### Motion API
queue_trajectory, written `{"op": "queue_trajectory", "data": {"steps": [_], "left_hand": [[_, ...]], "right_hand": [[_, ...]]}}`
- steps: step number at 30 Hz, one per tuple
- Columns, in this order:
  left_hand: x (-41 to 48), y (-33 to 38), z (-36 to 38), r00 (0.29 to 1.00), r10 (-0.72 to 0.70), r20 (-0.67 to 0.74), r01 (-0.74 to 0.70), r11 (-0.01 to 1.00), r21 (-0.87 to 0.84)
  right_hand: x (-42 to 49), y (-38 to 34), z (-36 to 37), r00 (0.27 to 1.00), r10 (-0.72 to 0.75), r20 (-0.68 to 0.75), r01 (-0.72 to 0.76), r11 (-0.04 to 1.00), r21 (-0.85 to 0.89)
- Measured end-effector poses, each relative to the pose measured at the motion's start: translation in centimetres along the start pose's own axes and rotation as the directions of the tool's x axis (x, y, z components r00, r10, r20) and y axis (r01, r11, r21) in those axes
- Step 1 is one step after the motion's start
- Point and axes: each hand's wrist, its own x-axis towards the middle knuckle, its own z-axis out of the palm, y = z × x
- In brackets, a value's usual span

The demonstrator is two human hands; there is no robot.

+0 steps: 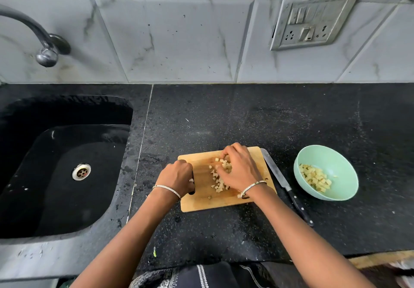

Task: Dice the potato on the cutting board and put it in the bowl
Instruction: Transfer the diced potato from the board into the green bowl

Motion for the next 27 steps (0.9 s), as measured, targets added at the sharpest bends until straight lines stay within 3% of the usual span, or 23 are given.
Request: {"op": "queue_trajectory", "data": {"steps": [5, 11, 15, 17, 19, 22, 27], "left_hand": [[0.4, -0.1, -0.5, 0.998, -0.028, 0.063, 0.031, 0.998, -0.050], [0.2, -0.8, -0.8, 0.995, -0.077, 0.066, 0.090, 0.974, -0.207], [-0.2, -0.4, -2.0, 0.995, -0.084, 0.047, 0.096, 0.827, -0.553], [-0.1, 0.7, -2.4, 0.999, -0.029, 0.028, 0.040, 0.768, -0.639], [0.1, 2.3, -2.5, 0.999, 0.038, 0.030, -0.012, 0.792, -0.611], [0.2, 3.9, -2.1, 0.996, 0.068, -0.051, -0.084, 0.880, -0.468], [0.2, 3.9, -1.7, 0.997, -0.035, -0.063, 0.004, 0.902, -0.433]], "right_hand": [[-0.6, -1.2, 2.5, 0.993, -0.118, 0.011, 0.119, 0.985, -0.128], [-3.4, -0.4, 3.4, 0.958, -0.286, -0.027, 0.281, 0.953, -0.117], [-3.0, 1.2, 1.3, 0.989, -0.131, -0.066, 0.135, 0.989, 0.060], [-2.5, 2.1, -0.4, 0.991, -0.015, -0.133, 0.035, 0.989, 0.145], [-1.9, 3.1, -1.7, 0.978, 0.083, -0.190, -0.053, 0.986, 0.157], [-1.2, 4.7, -2.1, 0.973, 0.168, -0.159, -0.150, 0.981, 0.122], [-1.5, 4.3, -1.7, 0.988, 0.153, -0.020, -0.153, 0.988, 0.007]]}}
